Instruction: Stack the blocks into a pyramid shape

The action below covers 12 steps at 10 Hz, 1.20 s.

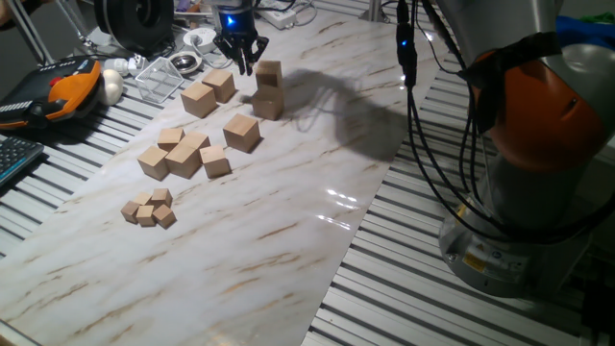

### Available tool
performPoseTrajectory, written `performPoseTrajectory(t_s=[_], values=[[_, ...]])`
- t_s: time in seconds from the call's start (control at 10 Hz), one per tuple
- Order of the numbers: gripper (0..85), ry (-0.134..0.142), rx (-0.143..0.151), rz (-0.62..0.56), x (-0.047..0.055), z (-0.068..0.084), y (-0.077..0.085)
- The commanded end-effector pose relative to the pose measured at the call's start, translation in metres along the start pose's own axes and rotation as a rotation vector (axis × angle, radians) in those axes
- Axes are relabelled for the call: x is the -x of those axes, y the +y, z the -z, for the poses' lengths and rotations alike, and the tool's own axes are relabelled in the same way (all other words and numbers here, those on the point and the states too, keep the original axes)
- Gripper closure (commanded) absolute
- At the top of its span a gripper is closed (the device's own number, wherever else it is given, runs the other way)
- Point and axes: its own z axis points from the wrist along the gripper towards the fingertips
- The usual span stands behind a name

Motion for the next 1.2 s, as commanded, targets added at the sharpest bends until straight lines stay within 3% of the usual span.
performPoseTrajectory(t_s=[0.0,0.1,0.3,0.6,0.7,0.8,1.1], values=[[85.0,0.008,0.005,-0.038,0.000,0.000,0.000],[85.0,0.025,0.014,-0.054,0.001,0.002,0.004],[85.0,0.042,0.064,-0.081,0.006,-0.001,0.012],[85.0,-0.043,0.100,-0.063,0.011,-0.008,0.024],[85.0,-0.046,0.098,-0.055,0.014,-0.011,0.029],[85.0,-0.032,0.091,-0.049,0.018,-0.011,0.034],[85.0,-0.033,0.083,-0.033,0.022,-0.014,0.040]])
